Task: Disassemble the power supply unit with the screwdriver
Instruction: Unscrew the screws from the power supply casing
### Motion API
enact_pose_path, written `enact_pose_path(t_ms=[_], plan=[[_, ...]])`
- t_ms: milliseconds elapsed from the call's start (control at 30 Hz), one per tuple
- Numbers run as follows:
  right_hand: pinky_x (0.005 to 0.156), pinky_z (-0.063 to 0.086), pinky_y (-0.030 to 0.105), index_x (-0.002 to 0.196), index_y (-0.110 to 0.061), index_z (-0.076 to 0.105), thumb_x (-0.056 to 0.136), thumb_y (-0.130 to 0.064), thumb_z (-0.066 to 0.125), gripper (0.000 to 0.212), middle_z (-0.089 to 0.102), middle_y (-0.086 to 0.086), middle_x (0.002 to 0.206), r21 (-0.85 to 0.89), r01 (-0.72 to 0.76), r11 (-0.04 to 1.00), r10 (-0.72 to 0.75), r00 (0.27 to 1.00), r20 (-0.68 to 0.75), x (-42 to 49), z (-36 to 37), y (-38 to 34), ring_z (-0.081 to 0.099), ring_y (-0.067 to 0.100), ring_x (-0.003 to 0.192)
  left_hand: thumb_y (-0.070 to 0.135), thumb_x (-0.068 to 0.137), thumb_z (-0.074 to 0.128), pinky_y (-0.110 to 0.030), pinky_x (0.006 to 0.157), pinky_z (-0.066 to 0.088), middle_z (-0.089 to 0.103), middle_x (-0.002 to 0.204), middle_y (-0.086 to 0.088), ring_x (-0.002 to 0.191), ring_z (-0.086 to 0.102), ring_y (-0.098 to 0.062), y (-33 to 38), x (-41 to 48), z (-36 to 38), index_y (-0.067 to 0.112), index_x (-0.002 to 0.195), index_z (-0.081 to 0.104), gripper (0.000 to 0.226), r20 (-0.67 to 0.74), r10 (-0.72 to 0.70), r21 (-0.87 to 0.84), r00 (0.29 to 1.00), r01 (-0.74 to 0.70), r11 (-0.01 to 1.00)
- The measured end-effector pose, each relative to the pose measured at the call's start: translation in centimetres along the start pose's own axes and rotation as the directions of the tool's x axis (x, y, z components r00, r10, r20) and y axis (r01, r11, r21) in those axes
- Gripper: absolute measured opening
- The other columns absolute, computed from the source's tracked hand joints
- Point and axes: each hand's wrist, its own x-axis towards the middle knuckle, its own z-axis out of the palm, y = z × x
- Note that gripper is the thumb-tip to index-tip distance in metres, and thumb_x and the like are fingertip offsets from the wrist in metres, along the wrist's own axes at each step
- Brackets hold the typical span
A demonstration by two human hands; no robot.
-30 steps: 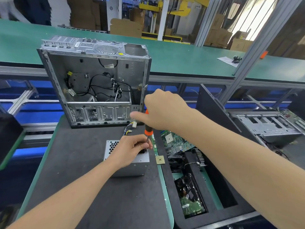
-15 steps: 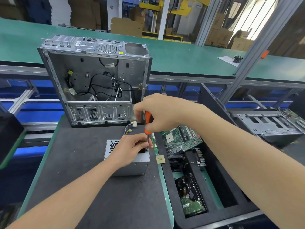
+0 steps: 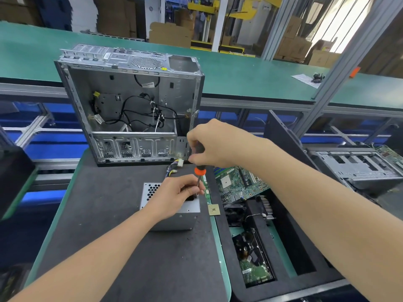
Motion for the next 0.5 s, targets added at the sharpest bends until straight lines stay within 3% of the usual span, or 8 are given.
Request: enact_pose_path(t_ms=[100, 200, 267, 400, 500], plan=[[0.058, 0.04, 0.022, 0.088, -0.025, 0.066, 0.082, -0.018, 0.073, 0.012, 0.055, -0.017, 0.077, 0.039, 0.112, 0.993, -0.115, 0.991, 0.074, -0.5, -0.8, 0.3, 0.056, 0.006, 0.075, 0.007, 0.103, 0.058, -0.01, 0.085, 0.049, 0.078, 0.098, 0.015, 0.097, 0.072, -0.002, -0.1, 0.1, 0.0, 0.023, 0.099, 0.073, 0.023, 0.005, -0.007, -0.013, 1.0, 0.007, 1.0], [0.072, 0.053, 0.037, 0.094, -0.028, 0.068, 0.078, -0.007, 0.07, 0.026, 0.064, -0.01, 0.088, 0.06, 0.15, 0.987, -0.158, 0.976, 0.148, -0.7, -0.9, 0.2, 0.059, 0.012, 0.087, 0.007, 0.102, 0.06, -0.009, 0.083, 0.048, 0.078, 0.097, 0.014, 0.095, 0.073, -0.001, -0.1, 0.1, 0.1, 0.027, 0.095, 0.073, 0.025, 0.013, -0.005, 0.001, 1.0, 0.005, 1.0], [0.076, 0.052, 0.037, 0.099, -0.028, 0.068, 0.079, -0.008, 0.07, 0.028, 0.064, -0.005, 0.096, 0.077, 0.161, 0.984, -0.17, 0.975, 0.145, -0.7, -0.7, 0.2, 0.052, 0.003, 0.088, 0.009, 0.102, 0.061, -0.007, 0.081, 0.046, 0.077, 0.096, 0.014, 0.093, 0.072, -0.001, -0.1, 0.1, 0.1, 0.03, 0.09, 0.073, 0.027, 0.009, 0.0, 0.026, 1.0, 0.0, 1.0], [0.078, 0.049, 0.036, 0.099, -0.032, 0.061, 0.084, -0.041, 0.069, 0.02, 0.049, -0.011, 0.098, 0.039, 0.127, 0.991, -0.13, 0.99, 0.063, -1.0, -0.4, 0.0, 0.051, 0.012, 0.094, 0.011, 0.102, 0.063, -0.007, 0.082, 0.047, 0.077, 0.095, 0.015, 0.091, 0.07, -0.004, -0.1, 0.1, 0.1, 0.03, 0.087, 0.073, 0.026, -0.005, -0.015, 0.027, 1.0, 0.015, 1.0], [0.065, 0.041, 0.035, 0.09, -0.028, 0.054, 0.087, -0.072, 0.051, 0.044, 0.046, -0.008, 0.089, -0.101, 0.003, 0.995, -0.018, 0.99, -0.143, -0.9, 0.2, -0.6, 0.054, 0.022, 0.082, 0.01, 0.101, 0.064, -0.006, 0.079, 0.045, 0.075, 0.09, 0.014, 0.087, 0.069, -0.004, -0.1, 0.1, 0.1, 0.027, 0.087, 0.074, 0.024, -0.006, -0.02, 0.027, 1.0, 0.021, 0.999]])
